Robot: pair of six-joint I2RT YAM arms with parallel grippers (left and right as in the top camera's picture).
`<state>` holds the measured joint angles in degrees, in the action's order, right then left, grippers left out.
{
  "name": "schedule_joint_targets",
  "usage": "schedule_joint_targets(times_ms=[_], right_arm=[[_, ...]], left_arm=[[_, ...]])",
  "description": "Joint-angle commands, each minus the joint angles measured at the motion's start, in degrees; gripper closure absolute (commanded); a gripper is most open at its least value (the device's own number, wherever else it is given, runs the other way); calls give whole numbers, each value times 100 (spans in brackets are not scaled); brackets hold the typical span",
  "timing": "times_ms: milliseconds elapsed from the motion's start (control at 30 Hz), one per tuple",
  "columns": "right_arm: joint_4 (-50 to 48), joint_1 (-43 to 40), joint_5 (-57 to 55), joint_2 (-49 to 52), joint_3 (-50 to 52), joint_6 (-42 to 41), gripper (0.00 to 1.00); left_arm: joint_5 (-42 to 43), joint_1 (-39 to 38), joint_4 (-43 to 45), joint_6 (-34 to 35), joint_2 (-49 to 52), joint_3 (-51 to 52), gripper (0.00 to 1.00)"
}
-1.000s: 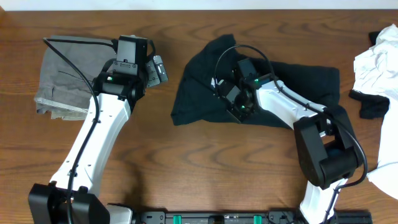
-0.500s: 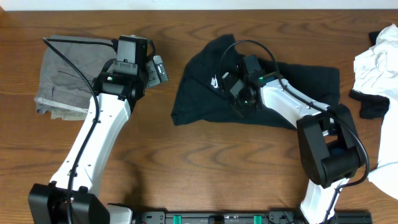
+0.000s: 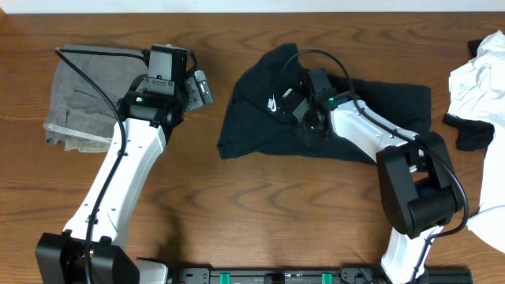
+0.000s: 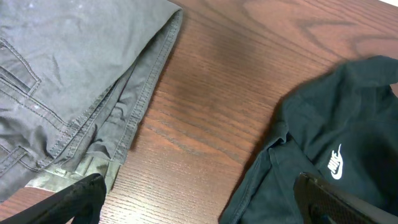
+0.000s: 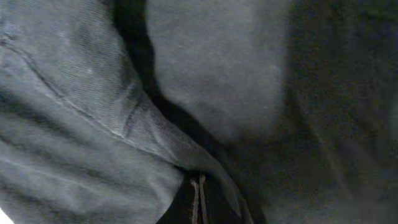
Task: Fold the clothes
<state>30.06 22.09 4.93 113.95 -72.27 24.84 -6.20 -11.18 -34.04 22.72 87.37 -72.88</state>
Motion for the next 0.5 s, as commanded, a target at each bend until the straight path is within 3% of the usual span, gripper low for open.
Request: schedule_joint_targets(times_ms=[0,467], right_arm=[[-76,-92,-212,31,-111,-66,99],[-684,-125,-555,22,-127,-479,99]], left_arm=[[-31,24,2,11,24,-63,2],[-31,24,2,11,24,-63,2]])
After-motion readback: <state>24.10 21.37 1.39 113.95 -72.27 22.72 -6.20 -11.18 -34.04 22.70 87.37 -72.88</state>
